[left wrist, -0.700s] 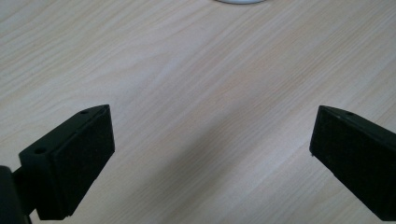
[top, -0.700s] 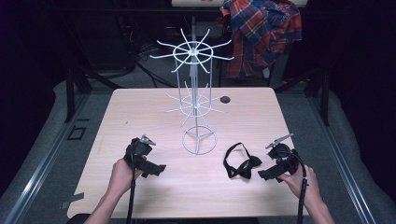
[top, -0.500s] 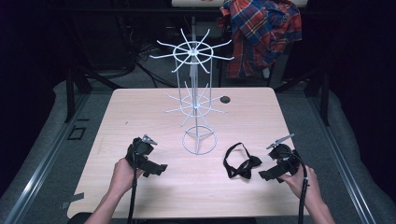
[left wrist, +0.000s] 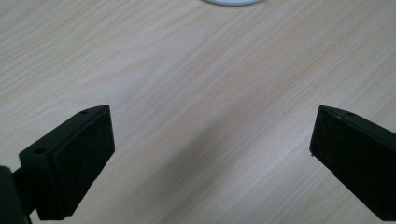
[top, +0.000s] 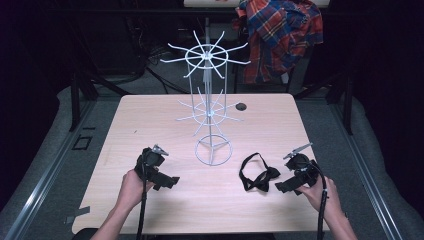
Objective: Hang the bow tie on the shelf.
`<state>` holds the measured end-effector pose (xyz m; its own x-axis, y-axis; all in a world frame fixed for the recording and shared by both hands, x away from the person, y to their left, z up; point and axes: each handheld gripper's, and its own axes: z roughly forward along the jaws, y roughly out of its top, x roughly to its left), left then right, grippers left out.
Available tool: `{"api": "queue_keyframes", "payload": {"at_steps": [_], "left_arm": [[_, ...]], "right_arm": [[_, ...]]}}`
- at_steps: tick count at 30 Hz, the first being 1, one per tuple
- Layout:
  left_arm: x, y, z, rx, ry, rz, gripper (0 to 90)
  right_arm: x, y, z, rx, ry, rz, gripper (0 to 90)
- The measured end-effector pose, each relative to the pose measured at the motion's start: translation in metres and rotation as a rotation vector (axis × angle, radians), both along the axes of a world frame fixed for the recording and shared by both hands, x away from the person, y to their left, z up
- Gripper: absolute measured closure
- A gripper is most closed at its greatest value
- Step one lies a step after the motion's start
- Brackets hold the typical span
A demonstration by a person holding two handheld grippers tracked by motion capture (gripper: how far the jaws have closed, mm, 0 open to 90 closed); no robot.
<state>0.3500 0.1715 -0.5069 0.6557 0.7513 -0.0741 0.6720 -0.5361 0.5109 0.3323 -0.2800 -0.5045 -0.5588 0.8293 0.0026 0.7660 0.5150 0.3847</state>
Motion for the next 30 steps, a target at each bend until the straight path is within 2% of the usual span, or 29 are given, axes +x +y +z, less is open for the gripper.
{"api": "queue_keyframes", "payload": {"at_steps": [1, 2, 4, 10, 11, 12, 13, 14, 17, 23, 30], "left_arm": [[-0.001, 0.001, 0.001, -0.001, 0.0, 0.006, 0.0], [-0.001, 0.001, 0.001, -0.005, 0.001, 0.009, 0.0], [0.0, 0.001, 0.001, -0.004, -0.002, 0.009, 0.0], [0.0, 0.0, 0.0, -0.004, -0.003, 0.007, 0.0], [0.0, 0.0, 0.0, -0.003, -0.004, 0.004, 0.0], [0.0, 0.001, 0.001, -0.002, -0.004, 0.005, 0.0], [0.0, 0.002, 0.001, -0.006, -0.003, 0.006, 0.0], [-0.001, 0.002, 0.001, -0.008, -0.008, 0.013, 0.0], [-0.001, 0.002, 0.001, -0.01, -0.014, 0.015, 0.0], [0.0, 0.001, 0.002, -0.006, -0.012, 0.01, 0.0], [-0.001, 0.0, 0.002, -0.007, -0.014, 0.01, 0.0]], "right_arm": [[0.001, 0.001, 0.002, -0.018, -0.008, 0.002, 0.0], [0.001, 0.002, 0.001, 0.016, -0.006, -0.001, 0.0], [0.002, 0.003, 0.001, 0.03, -0.014, -0.002, 0.0], [0.003, 0.003, 0.003, 0.025, -0.016, -0.007, 0.0], [0.004, 0.003, 0.001, 0.058, -0.023, -0.015, 0.0], [0.005, 0.002, 0.002, 0.036, -0.023, -0.018, 0.1], [0.007, 0.003, 0.0, 0.073, -0.025, -0.025, 0.2], [0.008, 0.003, 0.0, 0.064, -0.028, -0.027, 0.6], [0.011, 0.006, -0.003, 0.1, -0.031, -0.047, 1.0], [0.018, 0.011, -0.007, 0.094, -0.024, -0.044, 2.3], [0.028, 0.013, -0.01, 0.101, -0.037, -0.066, 9.5]]}}
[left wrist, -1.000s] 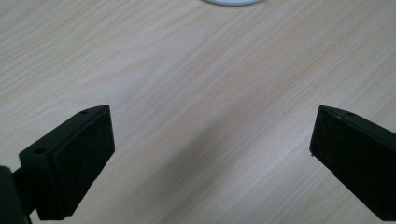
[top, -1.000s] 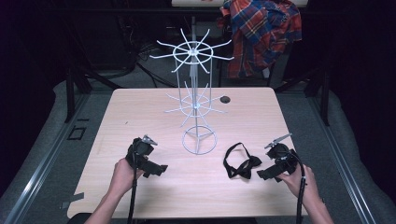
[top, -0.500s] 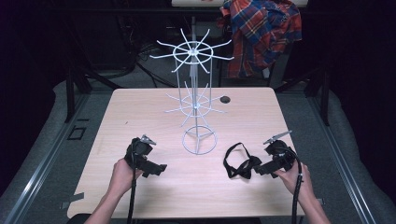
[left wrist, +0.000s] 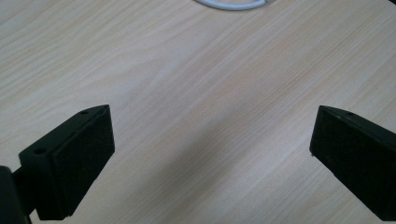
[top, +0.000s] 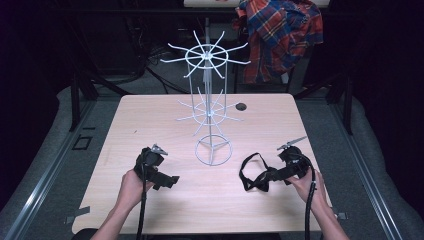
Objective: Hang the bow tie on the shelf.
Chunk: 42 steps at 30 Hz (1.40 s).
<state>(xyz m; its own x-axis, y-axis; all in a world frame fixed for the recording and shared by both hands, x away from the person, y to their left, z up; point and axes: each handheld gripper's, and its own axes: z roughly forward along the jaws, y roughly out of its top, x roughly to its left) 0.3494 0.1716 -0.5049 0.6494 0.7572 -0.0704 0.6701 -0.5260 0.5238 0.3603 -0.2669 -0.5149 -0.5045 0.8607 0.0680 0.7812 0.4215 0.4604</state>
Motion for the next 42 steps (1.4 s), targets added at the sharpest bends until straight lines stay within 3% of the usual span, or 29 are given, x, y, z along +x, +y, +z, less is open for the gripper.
{"api": "queue_keyframes", "payload": {"at_steps": [5, 14, 16, 18, 20, 22, 23, 30, 35, 42], "left_arm": [[0.001, 0.0, 0.0, -0.001, 0.002, -0.001, 0.0], [0.001, -0.002, 0.0, 0.002, 0.003, -0.007, 0.0], [0.001, -0.002, 0.0, 0.006, -0.003, -0.004, 0.0], [0.001, -0.001, 0.0, 0.006, 0.0, -0.005, 0.0], [0.001, -0.001, 0.0, 0.006, -0.001, -0.005, 0.0], [0.0, -0.002, 0.0, 0.006, -0.003, -0.007, 0.0], [0.0, -0.002, 0.001, 0.006, -0.004, -0.008, 0.0], [0.0, -0.002, 0.001, 0.007, -0.001, -0.008, 0.0], [0.0, -0.002, 0.001, 0.01, -0.008, -0.001, 0.0], [0.001, -0.002, 0.0, 0.016, -0.006, -0.004, 0.0]], "right_arm": [[0.007, 0.008, -0.005, -0.006, -0.007, -0.016, 19.5], [0.019, 0.025, -0.015, -0.094, 0.045, 0.014, 44.6], [0.021, 0.027, -0.02, -0.081, 0.045, -0.008, 48.8], [0.023, 0.025, -0.021, -0.105, 0.083, 0.011, 50.9], [0.023, 0.024, -0.024, -0.089, 0.089, 0.001, 54.9], [0.024, 0.023, -0.024, -0.111, 0.101, 0.008, 57.9], [0.023, 0.024, -0.025, -0.095, 0.096, -0.005, 59.4], [0.021, 0.031, -0.029, -0.167, 0.102, 0.015, 73.4], [0.02, 0.031, -0.028, -0.181, 0.107, 0.026, 82.0], [0.016, 0.031, -0.02, -0.166, 0.07, 0.034, 83.9]]}}
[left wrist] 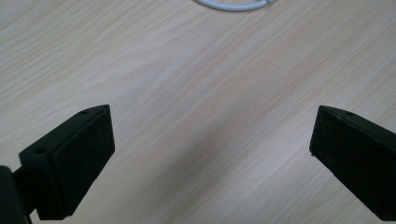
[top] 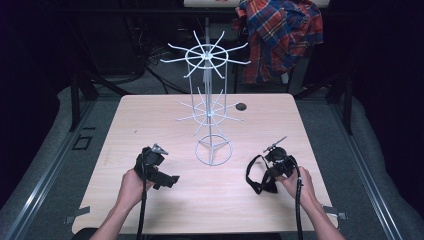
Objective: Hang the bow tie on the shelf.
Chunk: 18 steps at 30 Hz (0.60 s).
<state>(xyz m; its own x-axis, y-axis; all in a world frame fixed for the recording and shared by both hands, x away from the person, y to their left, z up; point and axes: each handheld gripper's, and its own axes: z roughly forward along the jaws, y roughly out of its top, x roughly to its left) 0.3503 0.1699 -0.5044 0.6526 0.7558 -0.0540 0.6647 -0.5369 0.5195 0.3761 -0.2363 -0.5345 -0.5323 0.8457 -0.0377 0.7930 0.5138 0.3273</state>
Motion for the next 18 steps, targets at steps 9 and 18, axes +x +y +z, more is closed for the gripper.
{"api": "queue_keyframes", "payload": {"at_steps": [9, 18], "left_arm": [[0.001, 0.0, 0.0, -0.001, 0.002, -0.002, 0.0], [0.001, -0.001, -0.001, 0.0, 0.004, -0.005, 0.0]], "right_arm": [[-0.009, -0.004, 0.025, 0.042, -0.116, 0.014, 84.2], [-0.014, -0.005, 0.04, 0.046, -0.18, 0.022, 84.2]]}}
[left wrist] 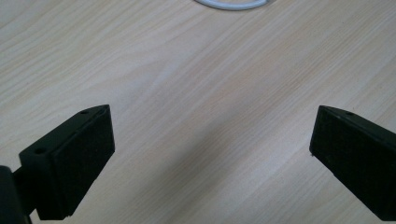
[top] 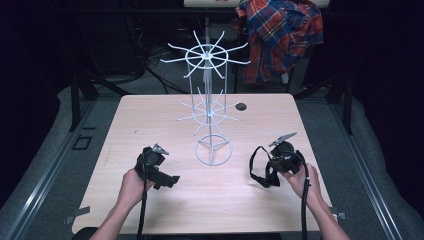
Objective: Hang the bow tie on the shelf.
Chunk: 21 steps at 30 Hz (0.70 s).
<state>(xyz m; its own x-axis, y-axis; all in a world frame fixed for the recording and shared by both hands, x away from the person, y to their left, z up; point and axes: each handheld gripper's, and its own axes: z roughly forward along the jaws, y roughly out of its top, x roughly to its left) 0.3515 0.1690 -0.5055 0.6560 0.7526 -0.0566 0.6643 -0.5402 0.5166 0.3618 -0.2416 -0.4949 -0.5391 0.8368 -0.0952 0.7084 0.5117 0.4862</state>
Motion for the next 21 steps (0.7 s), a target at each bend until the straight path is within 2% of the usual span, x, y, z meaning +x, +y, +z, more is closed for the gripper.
{"api": "queue_keyframes", "payload": {"at_steps": [1, 2, 3, 5, 10, 16, 21], "left_arm": [[0.0, 0.0, 0.0, -0.004, 0.001, 0.001, 0.0], [0.0, 0.0, 0.0, -0.003, 0.001, 0.001, 0.0], [0.001, 0.001, 0.0, -0.005, 0.003, -0.001, 0.0], [0.001, 0.001, 0.0, -0.006, 0.002, -0.001, 0.0], [0.0, 0.001, 0.0, -0.002, 0.001, -0.003, 0.0], [0.0, 0.001, 0.001, -0.004, 0.001, -0.002, 0.0], [0.0, 0.002, 0.001, -0.007, 0.002, 0.0, 0.0]], "right_arm": [[-0.001, 0.0, 0.001, 0.008, -0.012, 0.004, 84.2], [-0.001, 0.0, 0.003, -0.004, -0.01, 0.006, 84.2], [-0.001, 0.001, 0.003, 0.019, -0.012, 0.006, 84.2], [-0.002, 0.001, 0.004, 0.013, -0.011, 0.012, 84.1], [-0.003, 0.004, 0.006, 0.033, -0.018, 0.01, 84.2], [-0.005, 0.006, 0.015, 0.082, -0.045, 0.014, 84.3], [-0.008, 0.009, 0.021, 0.103, -0.056, 0.02, 84.3]]}}
